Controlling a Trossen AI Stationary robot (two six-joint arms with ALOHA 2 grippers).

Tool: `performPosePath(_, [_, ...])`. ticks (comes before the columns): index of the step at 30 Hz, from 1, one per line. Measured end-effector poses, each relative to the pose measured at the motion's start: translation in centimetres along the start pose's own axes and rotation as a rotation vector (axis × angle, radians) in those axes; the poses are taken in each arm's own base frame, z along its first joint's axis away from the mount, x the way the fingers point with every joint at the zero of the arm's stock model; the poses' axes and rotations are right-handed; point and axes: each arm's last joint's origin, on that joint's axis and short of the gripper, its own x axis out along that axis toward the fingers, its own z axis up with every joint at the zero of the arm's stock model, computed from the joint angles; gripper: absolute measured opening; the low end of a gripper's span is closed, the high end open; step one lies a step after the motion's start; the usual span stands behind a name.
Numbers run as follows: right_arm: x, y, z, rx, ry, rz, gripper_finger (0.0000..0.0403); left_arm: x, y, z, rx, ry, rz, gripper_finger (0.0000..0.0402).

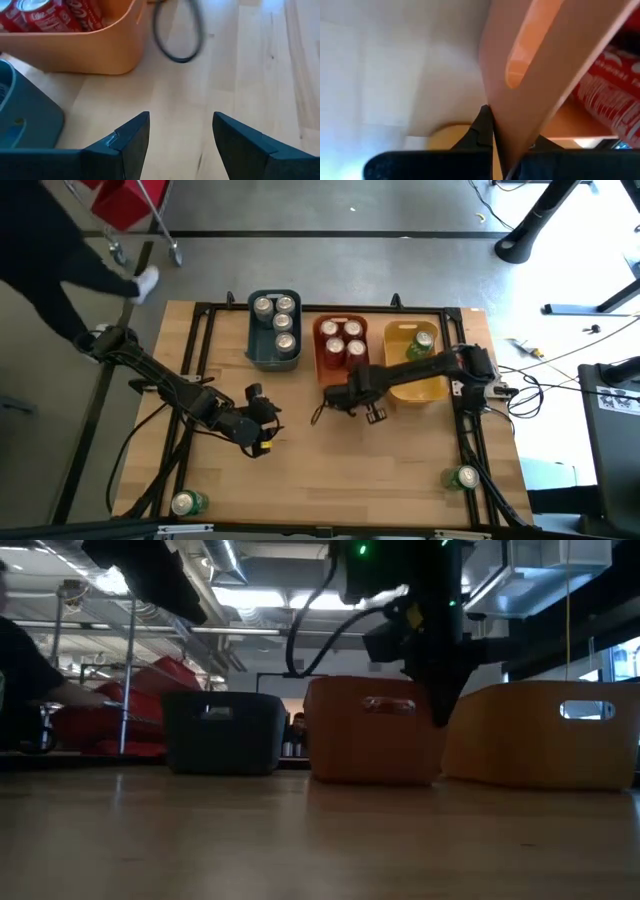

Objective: Sort soda cans
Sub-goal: Move the orange bin to the right of the blue bin

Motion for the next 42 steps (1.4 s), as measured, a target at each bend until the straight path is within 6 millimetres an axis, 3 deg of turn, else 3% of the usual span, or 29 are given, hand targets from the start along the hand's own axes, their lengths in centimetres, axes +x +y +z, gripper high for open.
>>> performPosePath(8, [1.4,-4.7,-0.4,0.157,-0.074,-0.024,0.0011,0.2,0.4,0.2,0.012,-0.008,0.03,0.0208])
performPosePath(17, [2.3,-7.5,-1.0,0.191,-0.126,-0.032,0.001,0.7,1.2,0.5,0.004,-0.002,0.06,0.0208])
performPosePath(29, [1.8,-5.6,-0.4,-0.029,-0.11,-0.016,0.001,0.7,1.2,0.5,0.015,0.003,0.061,0.0208])
performPosePath(42, [1.8,-6.2,-0.2,0.057,-0.142,-0.036,0.0015,0.7,1.2,0.5,-0.009,0.001,0.06,0.0208])
